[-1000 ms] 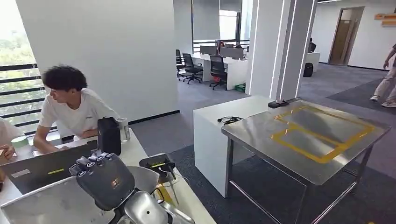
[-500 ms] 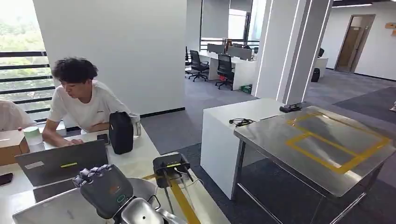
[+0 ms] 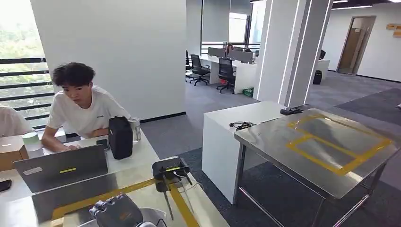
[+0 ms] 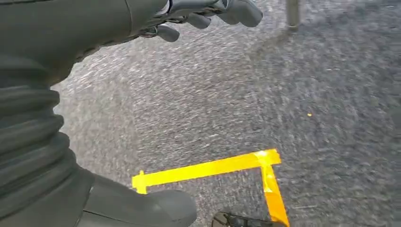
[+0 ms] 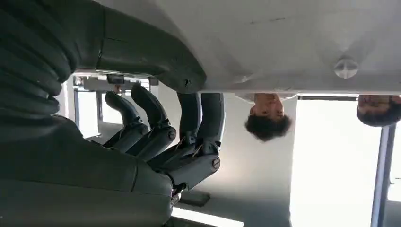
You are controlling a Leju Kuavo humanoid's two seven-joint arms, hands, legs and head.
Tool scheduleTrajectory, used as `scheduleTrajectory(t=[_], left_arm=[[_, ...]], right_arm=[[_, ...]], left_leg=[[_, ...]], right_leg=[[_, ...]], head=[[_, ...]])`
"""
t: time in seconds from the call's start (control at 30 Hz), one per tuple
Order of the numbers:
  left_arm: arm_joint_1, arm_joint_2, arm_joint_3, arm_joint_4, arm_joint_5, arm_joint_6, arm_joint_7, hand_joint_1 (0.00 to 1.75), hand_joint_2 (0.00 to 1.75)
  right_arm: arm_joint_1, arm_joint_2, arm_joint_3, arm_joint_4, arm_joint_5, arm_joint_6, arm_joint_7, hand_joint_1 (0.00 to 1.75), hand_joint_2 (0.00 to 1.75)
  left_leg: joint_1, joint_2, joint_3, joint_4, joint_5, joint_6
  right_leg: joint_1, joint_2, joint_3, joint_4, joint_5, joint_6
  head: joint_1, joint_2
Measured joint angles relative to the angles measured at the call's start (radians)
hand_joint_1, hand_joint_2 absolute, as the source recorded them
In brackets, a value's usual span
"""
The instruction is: Take the parts from the cabinet and place them on the table.
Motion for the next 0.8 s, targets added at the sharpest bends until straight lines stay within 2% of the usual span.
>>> scheduleTrajectory(t=[0.23, 0.37, 0.47, 0.6, 0.7, 0.8], left_arm=[[-0.007, 0.0, -0.012, 0.0, -0.008, 0.021, -0.005, 0.0, 1.75], [-0.007, -0.002, -0.018, 0.0, -0.014, 0.031, 0.006, 0.0, 1.75], [-0.007, -0.005, -0.027, 0.001, -0.028, 0.026, 0.016, 0.0, 1.75], [-0.011, -0.011, -0.036, 0.001, -0.044, 0.018, 0.023, 0.0, 1.75], [-0.014, -0.017, -0.05, 0.001, -0.051, 0.014, 0.024, 0.0, 1.75], [-0.019, -0.024, -0.057, 0.001, -0.057, 0.015, 0.024, 0.0, 1.75]], right_arm=[[0.042, -0.008, 0.017, 0.019, 0.003, -0.003, 0.0, 1.57, 1.75], [0.056, -0.013, 0.018, 0.022, 0.011, -0.046, 0.033, 1.57, 1.75], [0.059, -0.017, 0.018, 0.025, 0.011, -0.088, 0.082, 1.57, 1.75], [0.059, -0.022, 0.018, 0.033, 0.014, -0.098, 0.129, 1.57, 1.75], [0.056, -0.023, 0.018, 0.04, 0.015, -0.111, 0.216, 1.57, 1.75], [0.04, -0.023, 0.018, 0.047, 0.024, -0.108, 0.273, 1.57, 1.75]], left_leg=[[0.0, 0.0, 0.002, -0.003, 0.001, -0.001], [0.001, 0.0, 0.002, -0.003, 0.001, -0.001], [0.001, 0.0, 0.002, -0.003, 0.001, -0.001], [0.001, 0.001, 0.002, -0.003, 0.001, -0.001], [0.001, 0.0, 0.002, -0.003, 0.001, -0.001], [0.001, 0.0, 0.002, -0.003, 0.001, -0.001]], right_leg=[[0.0, 0.0, 0.0, 0.0, 0.0, 0.0], [0.0, 0.0, 0.0, 0.0, 0.0, 0.0], [0.0, 0.0, 0.0, 0.0, 0.0, 0.0], [0.0, 0.0, 0.0, 0.0, 0.0, 0.0], [0.0, 0.0, 0.0, 0.0, 0.0, 0.0], [0.0, 0.0, 0.0, 0.0, 0.0, 0.0]], head=[[0.0, 0.0], [0.0, 0.0], [0.0, 0.0], [0.0, 0.0], [0.0, 0.0], [0.0, 0.0]])
